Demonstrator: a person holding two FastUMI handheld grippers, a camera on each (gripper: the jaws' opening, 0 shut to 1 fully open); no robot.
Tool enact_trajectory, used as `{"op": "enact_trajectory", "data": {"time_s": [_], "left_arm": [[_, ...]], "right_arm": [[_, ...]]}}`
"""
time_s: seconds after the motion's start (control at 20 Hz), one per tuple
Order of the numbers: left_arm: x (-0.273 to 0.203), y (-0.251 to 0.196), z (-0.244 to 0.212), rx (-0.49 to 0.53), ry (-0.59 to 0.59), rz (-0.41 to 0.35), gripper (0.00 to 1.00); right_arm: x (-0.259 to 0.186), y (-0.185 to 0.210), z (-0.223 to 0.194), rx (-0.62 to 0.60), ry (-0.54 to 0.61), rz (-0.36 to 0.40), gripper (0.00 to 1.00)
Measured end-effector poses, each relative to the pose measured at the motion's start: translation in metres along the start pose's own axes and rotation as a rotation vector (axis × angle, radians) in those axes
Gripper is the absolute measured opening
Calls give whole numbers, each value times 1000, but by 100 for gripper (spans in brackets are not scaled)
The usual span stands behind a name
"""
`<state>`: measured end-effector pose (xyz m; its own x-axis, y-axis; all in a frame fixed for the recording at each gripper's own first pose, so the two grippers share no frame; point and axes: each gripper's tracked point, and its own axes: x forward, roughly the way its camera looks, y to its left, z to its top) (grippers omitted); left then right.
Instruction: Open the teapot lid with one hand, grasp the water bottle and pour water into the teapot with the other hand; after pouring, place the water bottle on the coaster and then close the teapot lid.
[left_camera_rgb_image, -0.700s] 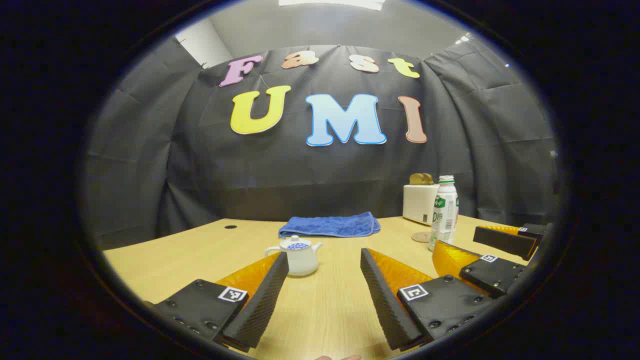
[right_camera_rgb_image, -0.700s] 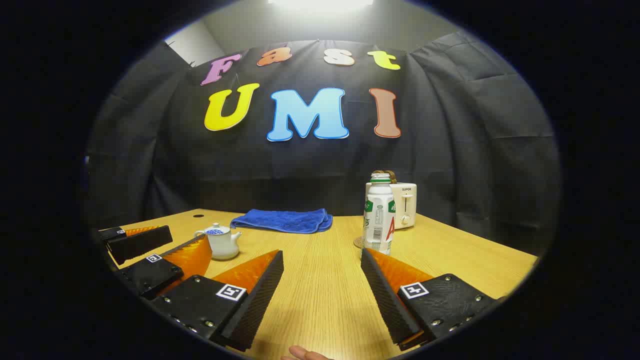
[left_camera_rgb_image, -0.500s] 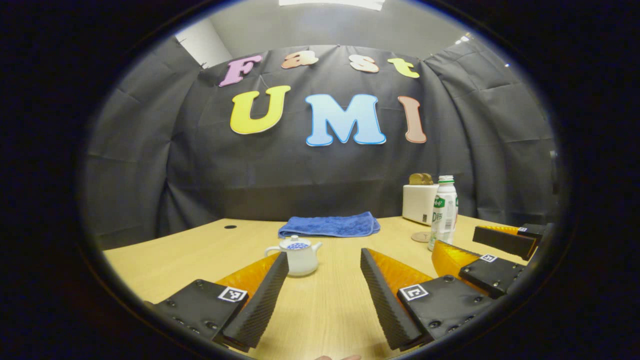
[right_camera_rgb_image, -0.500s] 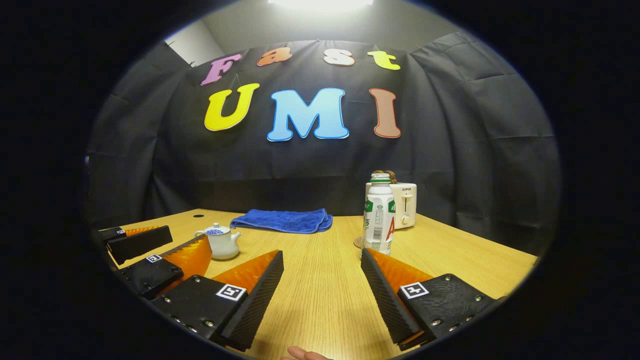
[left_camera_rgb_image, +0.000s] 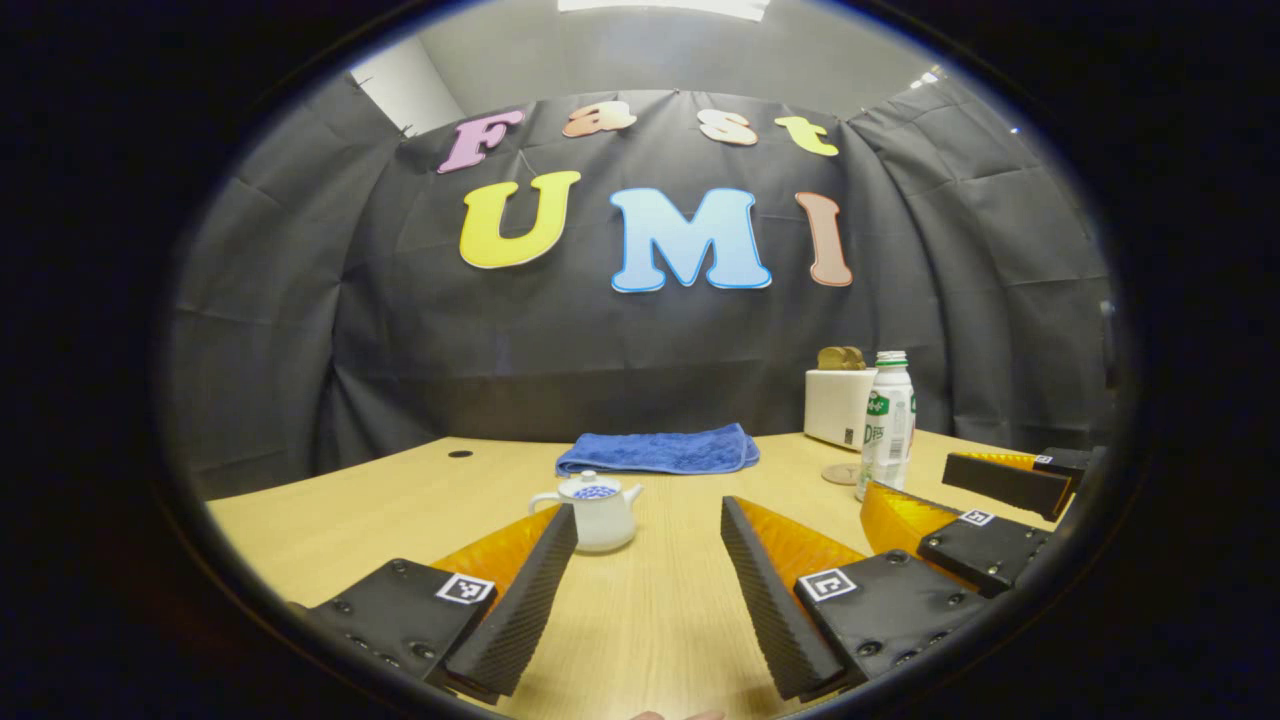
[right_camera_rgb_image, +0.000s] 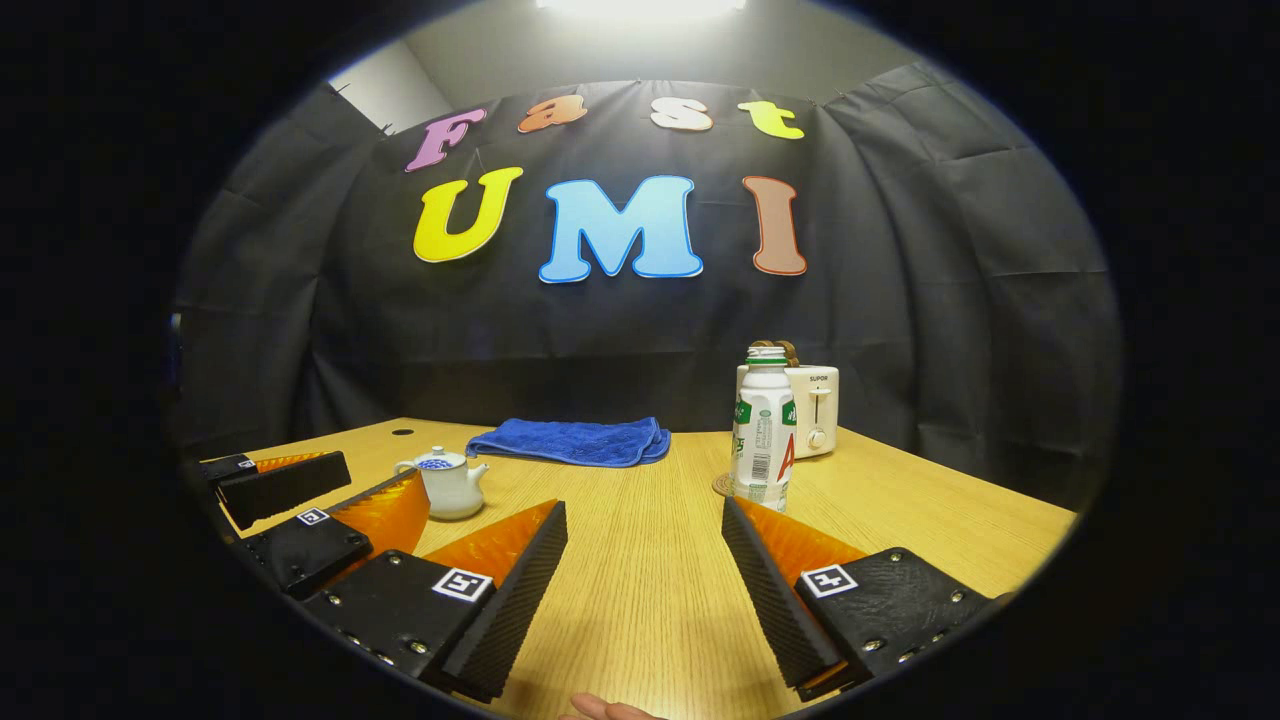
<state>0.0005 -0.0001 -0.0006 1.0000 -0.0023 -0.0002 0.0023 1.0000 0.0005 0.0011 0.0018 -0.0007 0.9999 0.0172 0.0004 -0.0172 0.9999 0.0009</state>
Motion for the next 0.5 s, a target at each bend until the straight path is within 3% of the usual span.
{"op": "enact_trajectory", "data": {"time_s": [0.5], "left_arm": [[1, 0, 0, 0, 0, -7, 99]], "right_arm": [[0, 1, 0, 0, -2, 10, 96]]}}
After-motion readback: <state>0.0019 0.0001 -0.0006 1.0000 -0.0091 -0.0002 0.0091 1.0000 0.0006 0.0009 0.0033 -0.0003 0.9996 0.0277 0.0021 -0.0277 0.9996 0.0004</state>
